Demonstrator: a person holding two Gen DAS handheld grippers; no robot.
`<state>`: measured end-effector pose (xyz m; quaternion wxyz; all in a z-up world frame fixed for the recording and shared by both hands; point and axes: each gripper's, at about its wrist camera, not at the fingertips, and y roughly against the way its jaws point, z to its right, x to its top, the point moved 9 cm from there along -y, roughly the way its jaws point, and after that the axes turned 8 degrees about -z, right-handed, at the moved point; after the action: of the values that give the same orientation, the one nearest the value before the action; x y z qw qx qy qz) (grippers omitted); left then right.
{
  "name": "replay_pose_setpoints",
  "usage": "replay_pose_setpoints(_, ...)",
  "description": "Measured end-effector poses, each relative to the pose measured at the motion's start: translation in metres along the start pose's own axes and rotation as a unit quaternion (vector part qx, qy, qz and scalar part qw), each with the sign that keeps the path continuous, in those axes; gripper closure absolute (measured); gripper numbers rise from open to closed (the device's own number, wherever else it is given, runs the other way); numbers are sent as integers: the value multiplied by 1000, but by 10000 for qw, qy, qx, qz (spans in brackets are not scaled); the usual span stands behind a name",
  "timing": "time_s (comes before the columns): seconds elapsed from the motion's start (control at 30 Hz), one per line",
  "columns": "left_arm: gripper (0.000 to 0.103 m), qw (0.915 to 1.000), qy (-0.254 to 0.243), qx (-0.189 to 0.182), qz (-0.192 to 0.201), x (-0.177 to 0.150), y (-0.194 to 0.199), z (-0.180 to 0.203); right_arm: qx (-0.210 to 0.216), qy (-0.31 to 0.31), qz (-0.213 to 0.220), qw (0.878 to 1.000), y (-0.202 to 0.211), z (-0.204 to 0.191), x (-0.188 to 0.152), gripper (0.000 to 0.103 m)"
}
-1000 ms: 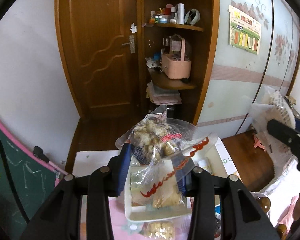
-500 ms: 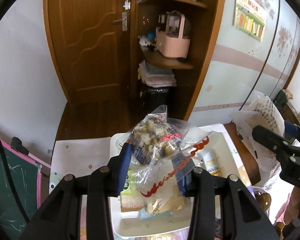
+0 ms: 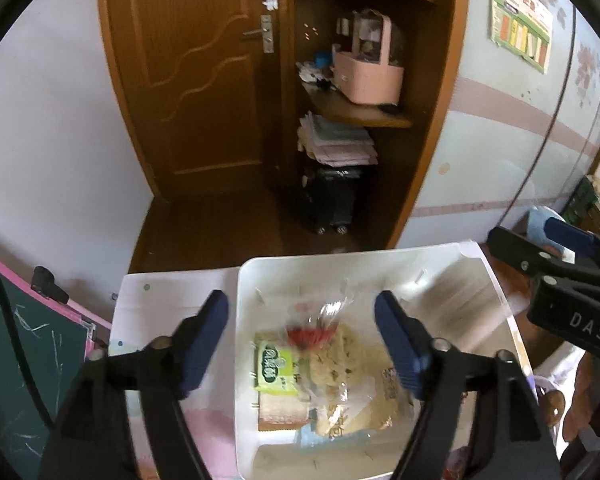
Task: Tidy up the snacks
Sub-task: 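Carry both bags over the white basket and open both tools, then move both tools back over the remaining snacks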
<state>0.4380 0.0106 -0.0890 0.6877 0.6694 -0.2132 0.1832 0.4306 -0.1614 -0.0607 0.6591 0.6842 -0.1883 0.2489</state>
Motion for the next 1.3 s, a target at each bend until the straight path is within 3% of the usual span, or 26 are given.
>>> replay_pose_setpoints(0.5, 27, 9999, -2, -54, -141, -30, 23, -5, 38, 227, 61, 9997, 32, 9, -21, 12)
replay_pose_setpoints(0.9, 22, 9999, -78, -39, 91, -55, 92, -5, 152, 476, 244, 9985, 105, 8, -55, 12)
replay_pose_setpoints(1.3, 21, 9987, -398, -286, 115, -106, 148, 10, 368, 712, 411, 9959, 171, 0, -106, 12)
